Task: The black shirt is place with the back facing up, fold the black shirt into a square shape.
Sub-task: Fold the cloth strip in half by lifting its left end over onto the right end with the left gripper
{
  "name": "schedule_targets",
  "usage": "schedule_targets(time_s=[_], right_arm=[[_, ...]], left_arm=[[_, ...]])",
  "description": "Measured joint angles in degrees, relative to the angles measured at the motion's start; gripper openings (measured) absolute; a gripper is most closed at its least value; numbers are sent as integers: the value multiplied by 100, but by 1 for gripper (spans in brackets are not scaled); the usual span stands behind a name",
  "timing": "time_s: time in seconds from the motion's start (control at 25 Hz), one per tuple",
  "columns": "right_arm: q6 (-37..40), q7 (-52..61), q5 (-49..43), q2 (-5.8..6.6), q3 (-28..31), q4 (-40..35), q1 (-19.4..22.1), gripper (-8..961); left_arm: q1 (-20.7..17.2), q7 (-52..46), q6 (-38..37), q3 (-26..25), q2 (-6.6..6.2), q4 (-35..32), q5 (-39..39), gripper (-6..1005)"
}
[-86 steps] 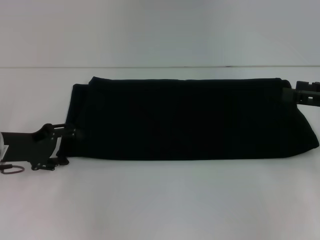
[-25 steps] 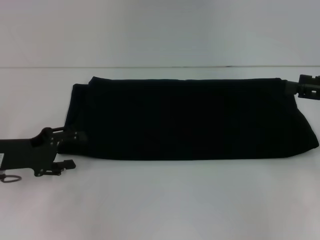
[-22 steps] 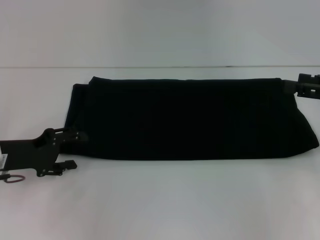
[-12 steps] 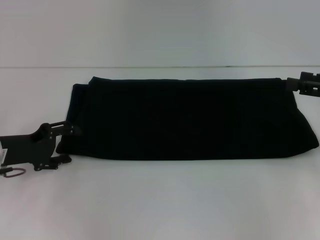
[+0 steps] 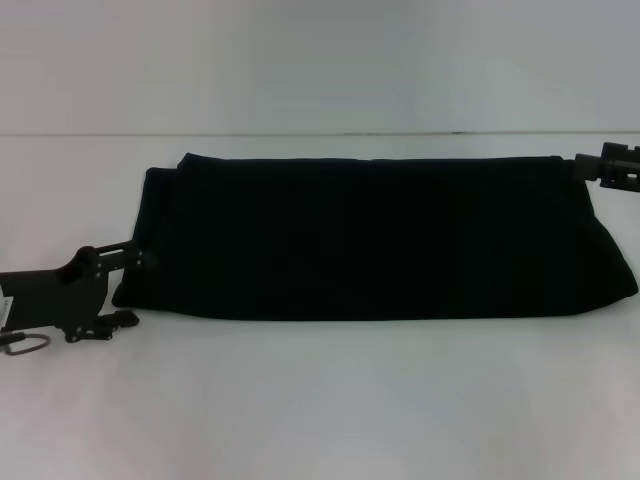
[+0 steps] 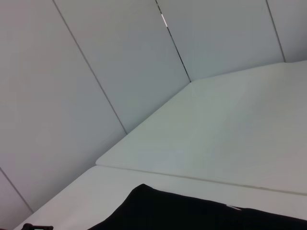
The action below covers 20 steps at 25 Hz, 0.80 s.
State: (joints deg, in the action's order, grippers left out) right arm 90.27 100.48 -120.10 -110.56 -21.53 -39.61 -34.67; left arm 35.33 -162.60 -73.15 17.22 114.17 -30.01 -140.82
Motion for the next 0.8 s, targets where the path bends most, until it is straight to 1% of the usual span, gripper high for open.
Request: schedule_targets(time_s=[0.52, 0.8], right_arm=[[16, 15, 14, 3, 0, -47, -19, 931], [74, 16, 14, 1, 9, -47, -23, 931]], left_arm=[[9, -10, 361, -3, 17, 38, 29, 873], [164, 65, 457, 5, 18, 50, 29, 873]])
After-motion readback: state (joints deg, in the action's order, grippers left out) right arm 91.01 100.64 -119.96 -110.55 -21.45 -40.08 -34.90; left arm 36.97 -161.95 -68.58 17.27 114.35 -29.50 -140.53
